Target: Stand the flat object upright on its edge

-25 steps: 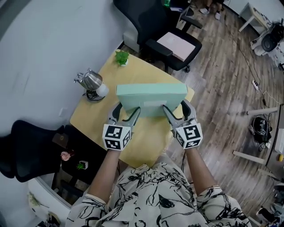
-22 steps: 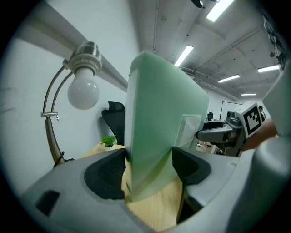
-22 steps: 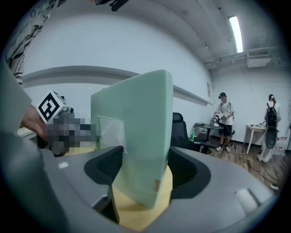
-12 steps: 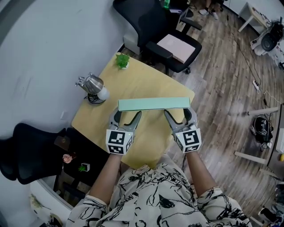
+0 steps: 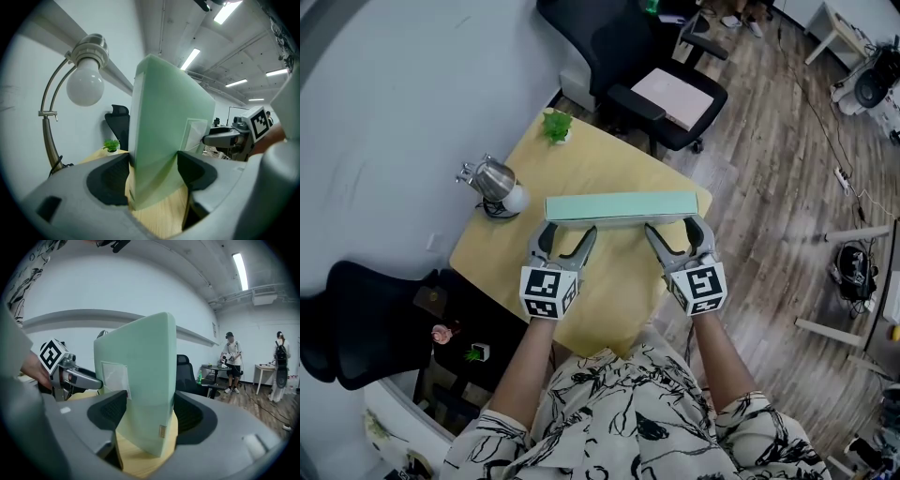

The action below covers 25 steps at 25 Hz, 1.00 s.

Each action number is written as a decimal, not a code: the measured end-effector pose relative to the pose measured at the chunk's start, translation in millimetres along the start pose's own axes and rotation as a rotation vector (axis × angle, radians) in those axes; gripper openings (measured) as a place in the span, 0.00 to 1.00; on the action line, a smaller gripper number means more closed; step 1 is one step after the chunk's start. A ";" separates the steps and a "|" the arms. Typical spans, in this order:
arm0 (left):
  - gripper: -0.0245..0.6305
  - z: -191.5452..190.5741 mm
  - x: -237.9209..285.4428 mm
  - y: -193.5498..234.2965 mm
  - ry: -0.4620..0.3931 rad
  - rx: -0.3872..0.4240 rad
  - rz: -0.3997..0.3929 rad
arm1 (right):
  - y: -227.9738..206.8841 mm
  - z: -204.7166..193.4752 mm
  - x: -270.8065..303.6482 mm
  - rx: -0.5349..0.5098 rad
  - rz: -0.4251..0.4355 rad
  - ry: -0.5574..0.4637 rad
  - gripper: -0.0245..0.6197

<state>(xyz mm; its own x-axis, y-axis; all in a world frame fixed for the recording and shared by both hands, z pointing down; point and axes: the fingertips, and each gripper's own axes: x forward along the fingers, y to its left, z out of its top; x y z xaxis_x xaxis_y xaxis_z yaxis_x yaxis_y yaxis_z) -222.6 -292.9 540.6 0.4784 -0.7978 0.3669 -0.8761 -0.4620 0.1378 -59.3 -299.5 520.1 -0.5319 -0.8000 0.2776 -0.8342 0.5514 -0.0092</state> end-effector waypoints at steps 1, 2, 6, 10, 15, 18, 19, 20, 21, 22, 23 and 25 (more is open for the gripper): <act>0.53 0.3 1.3 1.1 0.000 0.003 0.000 | -0.8 0.1 1.6 0.004 0.002 -0.002 0.54; 0.53 0.4 2.5 2.1 0.000 0.008 -0.001 | -1.4 0.4 3.0 0.006 0.004 -0.004 0.54; 0.53 0.8 6.7 4.2 0.003 0.017 -0.009 | -3.8 1.0 6.2 0.012 0.010 -0.013 0.54; 0.53 0.6 7.1 5.3 0.002 0.026 -0.014 | -3.1 1.5 7.2 0.017 0.013 -0.017 0.54; 0.55 0.5 7.1 3.7 -0.006 0.053 -0.026 | -1.1 2.8 6.5 0.041 0.038 -0.038 0.54; 0.60 -2.1 7.8 1.1 -0.006 0.078 -0.041 | 0.8 2.3 6.2 0.056 0.055 -0.049 0.59; 0.61 -2.6 7.7 1.4 -0.005 0.080 -0.041 | 1.0 2.1 6.0 0.056 0.056 -0.050 0.59; 0.61 -2.6 7.4 2.1 -0.005 0.079 -0.040 | 1.1 1.8 5.8 0.055 0.057 -0.049 0.59; 0.62 -2.1 7.0 2.6 -0.008 0.077 -0.041 | 1.1 1.7 5.7 0.056 0.059 -0.048 0.59; 0.62 -1.3 6.7 3.0 -0.011 0.077 -0.043 | 1.1 1.7 5.6 0.058 0.060 -0.048 0.59; 0.62 -0.5 6.4 3.2 -0.013 0.079 -0.045 | 1.0 1.9 5.7 0.060 0.061 -0.048 0.59; 0.63 0.5 6.4 4.1 -0.013 0.081 -0.046 | 0.1 2.4 5.8 0.060 0.060 -0.046 0.60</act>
<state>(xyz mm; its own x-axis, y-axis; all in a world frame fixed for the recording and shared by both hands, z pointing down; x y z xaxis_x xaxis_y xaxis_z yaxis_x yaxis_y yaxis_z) -223.1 -300.1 543.1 0.5188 -0.7798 0.3504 -0.8460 -0.5273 0.0791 -62.8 -304.6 519.4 -0.5864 -0.7766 0.2304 -0.8069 0.5849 -0.0825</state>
